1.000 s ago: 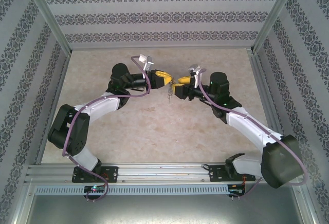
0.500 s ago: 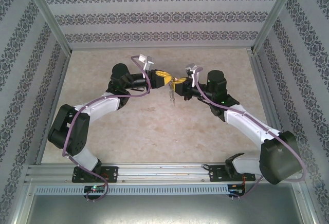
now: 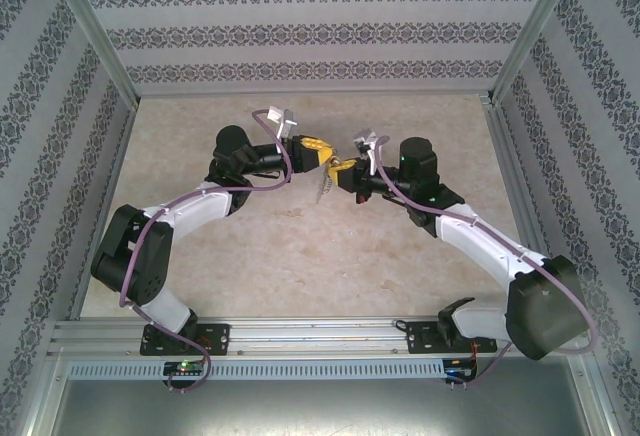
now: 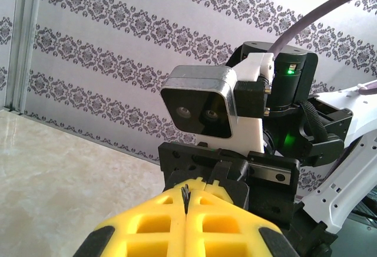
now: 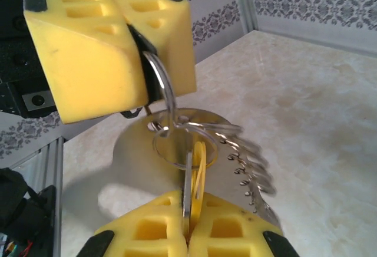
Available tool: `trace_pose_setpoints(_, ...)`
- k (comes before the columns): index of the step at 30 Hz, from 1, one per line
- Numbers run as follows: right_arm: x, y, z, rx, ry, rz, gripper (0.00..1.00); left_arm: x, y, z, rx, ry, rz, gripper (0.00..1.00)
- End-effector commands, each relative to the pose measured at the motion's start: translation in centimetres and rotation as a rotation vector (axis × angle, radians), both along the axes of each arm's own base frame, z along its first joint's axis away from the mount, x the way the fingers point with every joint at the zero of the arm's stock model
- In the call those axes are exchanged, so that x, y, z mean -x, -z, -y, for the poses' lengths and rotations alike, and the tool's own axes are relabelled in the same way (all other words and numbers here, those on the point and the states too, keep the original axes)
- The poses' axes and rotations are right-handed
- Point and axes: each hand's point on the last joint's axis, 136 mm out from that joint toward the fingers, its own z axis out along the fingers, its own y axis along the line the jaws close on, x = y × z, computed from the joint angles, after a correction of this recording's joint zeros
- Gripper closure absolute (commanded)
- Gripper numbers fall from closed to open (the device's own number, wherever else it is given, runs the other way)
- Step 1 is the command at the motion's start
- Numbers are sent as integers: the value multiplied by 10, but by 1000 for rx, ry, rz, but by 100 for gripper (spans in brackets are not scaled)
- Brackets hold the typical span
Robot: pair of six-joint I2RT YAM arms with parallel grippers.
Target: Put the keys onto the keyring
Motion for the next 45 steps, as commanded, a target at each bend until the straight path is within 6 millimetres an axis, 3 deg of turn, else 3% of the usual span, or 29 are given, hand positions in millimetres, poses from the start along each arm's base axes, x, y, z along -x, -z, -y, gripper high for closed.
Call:
trace_pose_setpoints(1,12,6,-12,29,-90,-21,100,19,-34,0,61,21,131,100)
trace_pose_setpoints(10,11,-1,-12,9,-93,-15,100,20,-31,2,59,25,129,100)
trace_pose_setpoints(11,11,-2,-10,4,-89,-18,98,19,-31,1,59,22,129,100)
trace_pose_setpoints(12,10,-3,-8,-3,-80,-20,86,19,-31,1,58,22,130,100)
trace_pose_setpoints(15,8,-7,6,-24,-40,-20,68,19,-30,1,59,21,129,100)
trace_pose_setpoints(20,12,-15,32,-53,25,-3,64,18,-30,2,65,25,128,100)
trace_pose_setpoints(25,8,-36,47,-101,92,45,61,18,-29,2,67,28,128,100)
trace_pose_setpoints(33,-4,-68,40,-206,75,81,55,19,-27,2,69,33,119,100)
trace_pose_setpoints(45,-4,-77,25,-266,-27,78,55,22,-28,4,70,51,114,100)
